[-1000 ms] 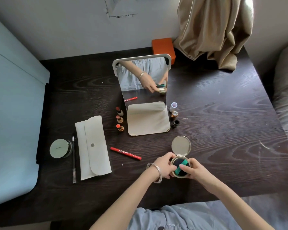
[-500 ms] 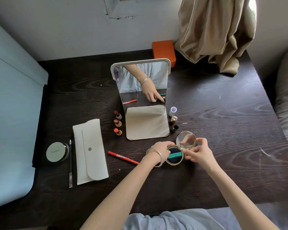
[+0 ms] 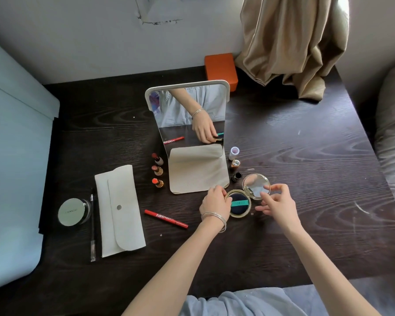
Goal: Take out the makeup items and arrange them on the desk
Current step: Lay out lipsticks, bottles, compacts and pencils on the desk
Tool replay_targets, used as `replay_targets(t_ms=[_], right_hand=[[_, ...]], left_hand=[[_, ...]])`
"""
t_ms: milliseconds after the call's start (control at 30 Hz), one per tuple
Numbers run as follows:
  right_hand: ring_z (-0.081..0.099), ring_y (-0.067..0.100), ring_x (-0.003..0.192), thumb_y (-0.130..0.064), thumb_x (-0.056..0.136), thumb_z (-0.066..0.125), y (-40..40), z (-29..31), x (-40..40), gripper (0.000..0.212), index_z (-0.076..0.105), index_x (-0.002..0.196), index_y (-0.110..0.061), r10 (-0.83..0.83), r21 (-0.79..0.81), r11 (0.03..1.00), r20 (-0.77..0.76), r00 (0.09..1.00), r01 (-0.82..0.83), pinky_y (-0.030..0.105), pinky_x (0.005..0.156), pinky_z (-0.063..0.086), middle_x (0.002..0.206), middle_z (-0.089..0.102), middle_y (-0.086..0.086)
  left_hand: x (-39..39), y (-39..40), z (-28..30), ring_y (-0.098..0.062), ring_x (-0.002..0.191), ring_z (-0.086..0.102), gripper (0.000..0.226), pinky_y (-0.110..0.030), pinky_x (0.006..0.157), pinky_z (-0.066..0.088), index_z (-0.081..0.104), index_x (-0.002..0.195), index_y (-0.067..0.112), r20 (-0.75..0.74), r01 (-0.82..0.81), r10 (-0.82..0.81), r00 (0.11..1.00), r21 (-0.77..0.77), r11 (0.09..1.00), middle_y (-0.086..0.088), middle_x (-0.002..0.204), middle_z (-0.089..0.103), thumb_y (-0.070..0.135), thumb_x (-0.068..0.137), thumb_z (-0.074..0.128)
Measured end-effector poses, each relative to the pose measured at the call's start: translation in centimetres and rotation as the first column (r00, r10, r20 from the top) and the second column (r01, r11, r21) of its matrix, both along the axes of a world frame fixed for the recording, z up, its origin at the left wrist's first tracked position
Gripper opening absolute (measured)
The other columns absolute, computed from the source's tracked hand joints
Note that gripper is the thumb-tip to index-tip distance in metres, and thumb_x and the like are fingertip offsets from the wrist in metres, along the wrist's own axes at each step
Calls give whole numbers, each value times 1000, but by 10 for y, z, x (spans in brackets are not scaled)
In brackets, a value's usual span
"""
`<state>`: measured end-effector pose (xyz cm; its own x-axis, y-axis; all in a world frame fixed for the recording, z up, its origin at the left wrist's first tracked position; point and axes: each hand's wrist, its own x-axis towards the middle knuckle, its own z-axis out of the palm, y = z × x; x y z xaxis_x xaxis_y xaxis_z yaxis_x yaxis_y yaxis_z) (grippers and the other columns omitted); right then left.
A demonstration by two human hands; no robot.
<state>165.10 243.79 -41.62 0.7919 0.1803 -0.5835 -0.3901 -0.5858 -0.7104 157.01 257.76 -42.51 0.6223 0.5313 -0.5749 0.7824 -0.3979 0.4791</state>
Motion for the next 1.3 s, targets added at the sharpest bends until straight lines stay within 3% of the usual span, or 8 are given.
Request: replay_targets(t_ms=[133,433,567,733,967,1167,1300], right_hand=[[70,19,67,-20,91,60,0,3,3,25,45,111,-15,19,17,1000,-47,999,-19,27,64,55,81,66,7],[70,22,70,-19,91,60,0,-1,2,32,42,117,-20,57,5,998,-121,991,-57,31,69,56,85,66,10],[70,24,72,-18,90,61,0,-3,-1,35,40,118,-19,48,0,999,-182,982,-49,31,69,56,89,66,12],[71,22,70,-17,90,61,2,-3,-7,37,36,118,-21,40,2,999,-264,964,-41,28,62,57,89,67,9],[72,25,75,-17,91,60,1,-4,-12,48,32,130,-18,36,18,999,-278,960,-32,30,65,57,94,68,13],[71,20,62,-20,90,61,-2,-4,-12,25,44,105,-8,-4,-59,998,-315,949,-15,25,53,52,79,70,12],[70,15,56,-21,93,56,6,5,-22,16,50,89,-7,99,-30,992,-409,907,-121,20,51,50,69,68,9]], left_hand=[[2,-2,1,-24,104,59,22,-35,82,47,52,111,17,-7,-19,19,1000,-3,1000,-2,121,53,30,94,52],[-8,-2,-7,-21,101,60,37,-31,76,48,48,113,20,11,-31,31,999,-6,999,2,121,48,44,86,59],[-9,-3,-12,-21,94,61,35,-38,75,58,50,108,19,41,-65,68,997,-82,995,0,116,50,37,82,66],[-8,-4,-16,-21,97,60,31,-40,74,58,52,108,18,52,-92,97,994,-97,991,-1,116,50,29,83,67],[-7,-6,-18,-23,97,61,26,-41,74,58,54,107,20,77,-106,115,990,-108,989,-1,116,50,26,84,66],[-10,-3,-15,-22,96,61,27,-39,75,58,53,109,20,75,-110,117,990,-97,989,0,118,50,31,86,63],[-25,7,-10,-19,93,62,24,-40,73,59,54,106,21,112,-156,169,979,-113,981,1,114,53,30,86,64]])
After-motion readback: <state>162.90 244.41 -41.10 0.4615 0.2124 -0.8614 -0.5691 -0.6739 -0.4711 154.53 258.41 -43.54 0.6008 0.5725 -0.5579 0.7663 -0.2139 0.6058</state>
